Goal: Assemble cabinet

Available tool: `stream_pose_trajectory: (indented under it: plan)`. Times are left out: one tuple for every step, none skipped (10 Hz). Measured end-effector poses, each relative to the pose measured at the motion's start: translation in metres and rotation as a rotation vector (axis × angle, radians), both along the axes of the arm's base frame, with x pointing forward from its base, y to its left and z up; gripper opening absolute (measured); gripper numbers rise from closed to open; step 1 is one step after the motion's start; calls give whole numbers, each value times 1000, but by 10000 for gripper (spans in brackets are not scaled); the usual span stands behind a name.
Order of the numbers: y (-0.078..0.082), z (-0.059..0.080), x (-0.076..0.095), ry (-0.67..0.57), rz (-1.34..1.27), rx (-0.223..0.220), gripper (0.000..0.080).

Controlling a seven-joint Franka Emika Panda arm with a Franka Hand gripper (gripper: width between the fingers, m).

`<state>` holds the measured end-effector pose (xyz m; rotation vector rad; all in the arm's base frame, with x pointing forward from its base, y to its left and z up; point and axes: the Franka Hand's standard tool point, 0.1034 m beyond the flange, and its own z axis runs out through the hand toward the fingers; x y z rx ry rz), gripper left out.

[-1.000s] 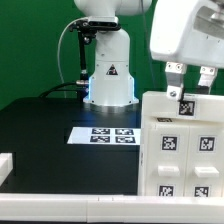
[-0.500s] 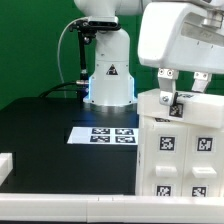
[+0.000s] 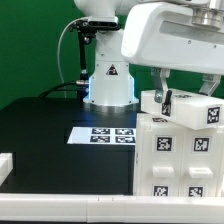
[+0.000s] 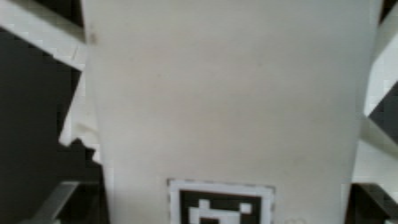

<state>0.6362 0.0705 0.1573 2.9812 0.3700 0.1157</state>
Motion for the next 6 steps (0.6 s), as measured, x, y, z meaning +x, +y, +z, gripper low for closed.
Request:
stream_pose_trajectory:
  plan:
    - [0,-1,-2,-9,-145,14,554]
    - [-1,-1,-2,-15,-319,39,554]
    - [-1,-1,0,-30,-464,70,554]
    - [-1,0,1,-40,-531,92,554]
    - [-3,2,6,-69,-575,115,554]
    - [-2,1,6,-74,-651,124,554]
